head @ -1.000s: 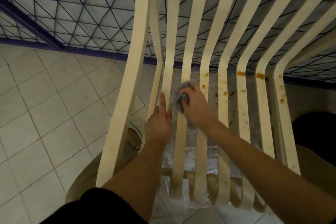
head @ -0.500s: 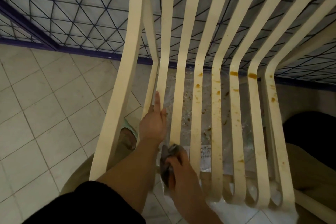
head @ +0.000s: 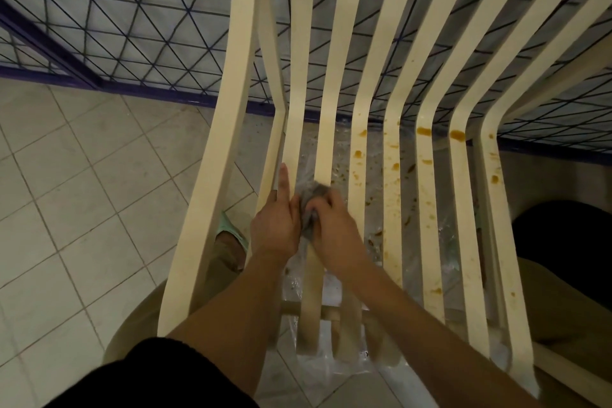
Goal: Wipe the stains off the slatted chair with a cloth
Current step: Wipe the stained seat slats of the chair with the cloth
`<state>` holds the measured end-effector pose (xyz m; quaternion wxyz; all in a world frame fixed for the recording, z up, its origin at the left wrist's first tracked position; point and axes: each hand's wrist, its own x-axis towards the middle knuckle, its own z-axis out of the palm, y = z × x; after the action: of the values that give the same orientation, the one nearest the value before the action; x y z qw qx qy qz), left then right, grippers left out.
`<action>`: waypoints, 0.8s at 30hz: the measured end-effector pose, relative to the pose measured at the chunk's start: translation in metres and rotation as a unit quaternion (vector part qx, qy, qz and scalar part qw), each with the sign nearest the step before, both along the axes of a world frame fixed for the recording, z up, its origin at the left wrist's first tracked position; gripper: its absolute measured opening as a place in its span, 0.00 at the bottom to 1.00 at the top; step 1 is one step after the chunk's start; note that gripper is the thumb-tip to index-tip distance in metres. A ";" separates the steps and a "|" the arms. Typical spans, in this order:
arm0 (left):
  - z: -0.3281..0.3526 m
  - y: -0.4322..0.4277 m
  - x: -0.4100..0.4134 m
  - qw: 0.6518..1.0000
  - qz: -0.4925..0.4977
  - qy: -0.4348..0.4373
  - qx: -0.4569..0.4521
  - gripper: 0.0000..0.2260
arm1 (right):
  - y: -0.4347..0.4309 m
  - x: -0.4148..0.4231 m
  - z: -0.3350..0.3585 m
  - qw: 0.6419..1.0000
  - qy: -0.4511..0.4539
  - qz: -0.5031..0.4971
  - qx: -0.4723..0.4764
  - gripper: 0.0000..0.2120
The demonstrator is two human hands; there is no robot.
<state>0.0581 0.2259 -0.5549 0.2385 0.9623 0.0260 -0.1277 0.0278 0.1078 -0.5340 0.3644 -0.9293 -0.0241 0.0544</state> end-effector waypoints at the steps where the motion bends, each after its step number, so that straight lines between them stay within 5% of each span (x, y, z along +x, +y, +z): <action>1: 0.000 0.000 0.000 1.000 0.002 0.000 -0.001 0.27 | -0.004 0.014 0.002 1.000 0.004 -0.009 -0.005 0.07; 17: 0.007 -0.002 0.000 1.000 0.005 0.003 -0.003 0.26 | -0.032 0.185 -0.005 0.990 -0.031 0.017 -0.133 0.13; 24: 0.007 -0.002 0.000 1.000 0.006 0.001 -0.001 0.26 | -0.028 0.166 -0.009 0.991 0.049 -0.112 -0.051 0.13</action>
<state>0.0580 0.2235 -0.5480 0.2407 0.9617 0.0315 -0.1270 0.1943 0.0797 -0.5429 0.3214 -0.9397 0.1006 0.0595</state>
